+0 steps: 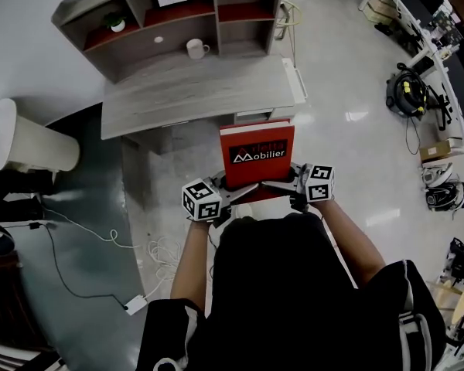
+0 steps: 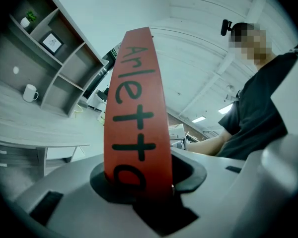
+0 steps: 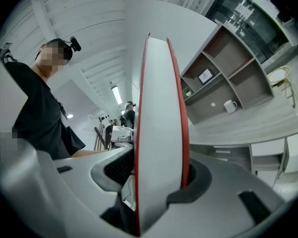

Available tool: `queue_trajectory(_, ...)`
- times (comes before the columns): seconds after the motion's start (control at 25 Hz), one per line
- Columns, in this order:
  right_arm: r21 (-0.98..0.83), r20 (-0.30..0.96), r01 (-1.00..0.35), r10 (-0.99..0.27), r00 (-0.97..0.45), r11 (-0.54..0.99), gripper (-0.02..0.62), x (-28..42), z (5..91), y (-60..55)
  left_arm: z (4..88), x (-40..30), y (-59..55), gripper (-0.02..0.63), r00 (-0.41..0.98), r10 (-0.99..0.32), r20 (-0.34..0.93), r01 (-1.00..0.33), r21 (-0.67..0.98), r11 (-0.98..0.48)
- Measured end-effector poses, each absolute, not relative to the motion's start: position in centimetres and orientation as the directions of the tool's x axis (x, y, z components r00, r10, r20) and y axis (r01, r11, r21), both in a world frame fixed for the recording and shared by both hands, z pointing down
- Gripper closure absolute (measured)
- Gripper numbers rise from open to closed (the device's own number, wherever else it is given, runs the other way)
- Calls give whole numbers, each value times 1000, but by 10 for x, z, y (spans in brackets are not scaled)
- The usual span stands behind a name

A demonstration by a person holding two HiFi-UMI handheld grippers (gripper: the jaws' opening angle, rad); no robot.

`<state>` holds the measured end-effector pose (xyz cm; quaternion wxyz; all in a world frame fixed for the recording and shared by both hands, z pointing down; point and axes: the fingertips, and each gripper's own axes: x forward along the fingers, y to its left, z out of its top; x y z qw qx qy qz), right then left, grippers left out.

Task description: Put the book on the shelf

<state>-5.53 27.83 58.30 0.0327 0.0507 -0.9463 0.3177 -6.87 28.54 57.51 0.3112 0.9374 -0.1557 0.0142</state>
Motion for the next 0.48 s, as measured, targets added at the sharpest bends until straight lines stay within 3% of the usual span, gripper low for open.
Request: queue_trajectory(0.48,-601,122,-192,-148,-981,776,390,-61,593,222,585,-77,226,405,954,-262,147,-298,577,-760)
